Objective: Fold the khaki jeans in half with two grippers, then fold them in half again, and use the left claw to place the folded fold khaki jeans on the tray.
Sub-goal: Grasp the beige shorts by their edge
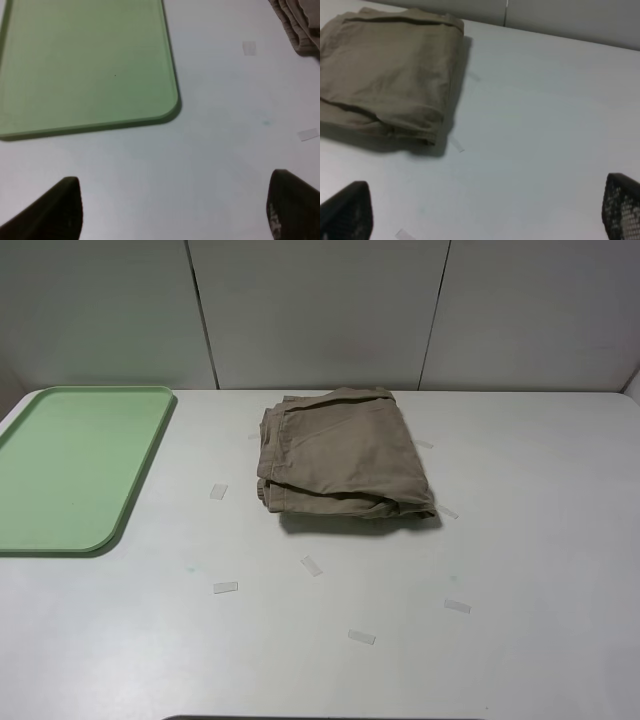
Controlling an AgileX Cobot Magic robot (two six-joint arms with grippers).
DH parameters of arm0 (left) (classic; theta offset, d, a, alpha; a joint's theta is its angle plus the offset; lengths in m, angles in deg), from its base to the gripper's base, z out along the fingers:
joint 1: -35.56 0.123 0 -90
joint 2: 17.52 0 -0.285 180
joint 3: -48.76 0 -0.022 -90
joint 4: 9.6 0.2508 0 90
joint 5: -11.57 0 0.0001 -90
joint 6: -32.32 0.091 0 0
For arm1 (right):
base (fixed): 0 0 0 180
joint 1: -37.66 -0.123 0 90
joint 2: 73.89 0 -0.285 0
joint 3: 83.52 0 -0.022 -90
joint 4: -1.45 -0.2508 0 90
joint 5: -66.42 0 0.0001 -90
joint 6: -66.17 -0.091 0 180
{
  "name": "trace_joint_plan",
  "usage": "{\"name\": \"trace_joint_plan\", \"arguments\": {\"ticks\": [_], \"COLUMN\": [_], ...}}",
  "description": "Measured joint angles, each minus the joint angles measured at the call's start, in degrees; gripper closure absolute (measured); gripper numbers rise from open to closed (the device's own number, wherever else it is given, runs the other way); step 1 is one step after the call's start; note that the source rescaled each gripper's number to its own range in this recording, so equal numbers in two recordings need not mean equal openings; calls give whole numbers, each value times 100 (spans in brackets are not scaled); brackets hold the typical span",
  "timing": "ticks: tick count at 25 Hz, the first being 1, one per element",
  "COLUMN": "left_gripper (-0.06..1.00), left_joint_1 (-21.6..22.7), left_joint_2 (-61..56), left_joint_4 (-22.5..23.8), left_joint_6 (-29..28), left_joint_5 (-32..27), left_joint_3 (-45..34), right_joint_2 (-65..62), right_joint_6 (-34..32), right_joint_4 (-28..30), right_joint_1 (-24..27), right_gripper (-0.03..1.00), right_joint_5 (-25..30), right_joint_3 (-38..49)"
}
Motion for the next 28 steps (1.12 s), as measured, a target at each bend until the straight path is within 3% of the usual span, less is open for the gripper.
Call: {"name": "trace_joint_plan", "arguments": {"ticks": [14, 28], "left_gripper": [8, 8], "left_joint_1": [0, 0], "left_joint_2": [0, 0], "left_joint_4": [0, 0], "left_joint_6": [0, 0], "left_joint_5": [0, 0], "left_joint_3": [0, 0], "right_joint_2": [-6, -8], "right_joint_6": [-156, -719], "right_joint_4": [123, 944], "right_joint_1": [0, 0], "right_gripper": [-3, -3], "right_joint_5": [127, 1340], "right_joint_3": [-20, -178]}}
